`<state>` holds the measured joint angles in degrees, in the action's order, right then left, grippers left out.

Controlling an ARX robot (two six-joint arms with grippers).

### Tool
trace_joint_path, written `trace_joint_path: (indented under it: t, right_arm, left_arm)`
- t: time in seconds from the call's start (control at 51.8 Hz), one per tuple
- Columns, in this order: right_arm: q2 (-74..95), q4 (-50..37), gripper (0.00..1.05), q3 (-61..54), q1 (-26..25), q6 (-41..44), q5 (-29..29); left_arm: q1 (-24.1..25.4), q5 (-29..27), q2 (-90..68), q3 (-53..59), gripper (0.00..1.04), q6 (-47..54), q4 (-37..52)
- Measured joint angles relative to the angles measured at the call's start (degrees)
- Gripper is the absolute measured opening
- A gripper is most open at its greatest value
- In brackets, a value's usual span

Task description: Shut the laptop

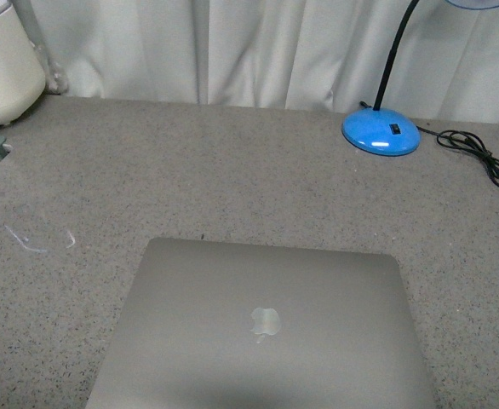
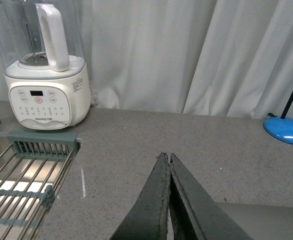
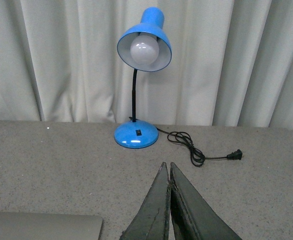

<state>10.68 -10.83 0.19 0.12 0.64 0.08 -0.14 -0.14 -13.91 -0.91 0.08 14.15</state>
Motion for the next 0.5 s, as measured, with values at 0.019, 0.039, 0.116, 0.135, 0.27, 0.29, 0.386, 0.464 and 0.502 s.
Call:
trace_joint_path:
  t: [0.019,0.039,0.116,0.135,0.27,0.29,0.386,0.464,0.502]
  right_arm:
    - [-0.26,0.26,0.01,0.00,0.00,0.00,0.00]
    - [-0.70,0.63,0.01,0.00,0.00,0.00,0.00]
    - [-7.58,9.68,0.01,0.04,0.00,-0.02,0.00]
    - [-8.96,10.49,0.01,0.04,0.00,-0.04,0.00]
    - [-10.43,10.58,0.01,0.07,0.00,-0.04,-0.02]
    - [-10.43,10.60,0.01,0.07,0.00,-0.04,-0.04]
    - [-10.36,10.80,0.01,0.04,0.00,-0.04,0.00]
    - [-10.21,10.86,0.01,0.04,0.00,-0.04,-0.04]
    - [-10.36,10.84,0.01,0.04,0.00,-0.04,-0.07]
  left_arm:
    - [0.00,0.00,0.52,0.00,0.04,0.02,-0.48]
    - [0.00,0.00,0.83,0.00,0.04,0.00,-0.81]
    - [0.00,-0.02,2.49,0.00,0.04,-0.02,-2.43]
    - [0.00,-0.02,2.71,0.00,0.04,-0.04,-2.69]
    - [0.00,-0.02,6.47,-0.02,0.04,-0.13,-7.06]
    - [0.00,0.00,7.23,-0.02,0.04,-0.13,-8.26]
    - [0.00,0.15,12.83,-0.02,0.04,-0.15,-13.66]
    - [0.00,0.15,13.49,-0.02,0.04,-0.15,-13.92]
    - [0.00,0.11,13.57,-0.02,0.04,-0.15,-13.99]
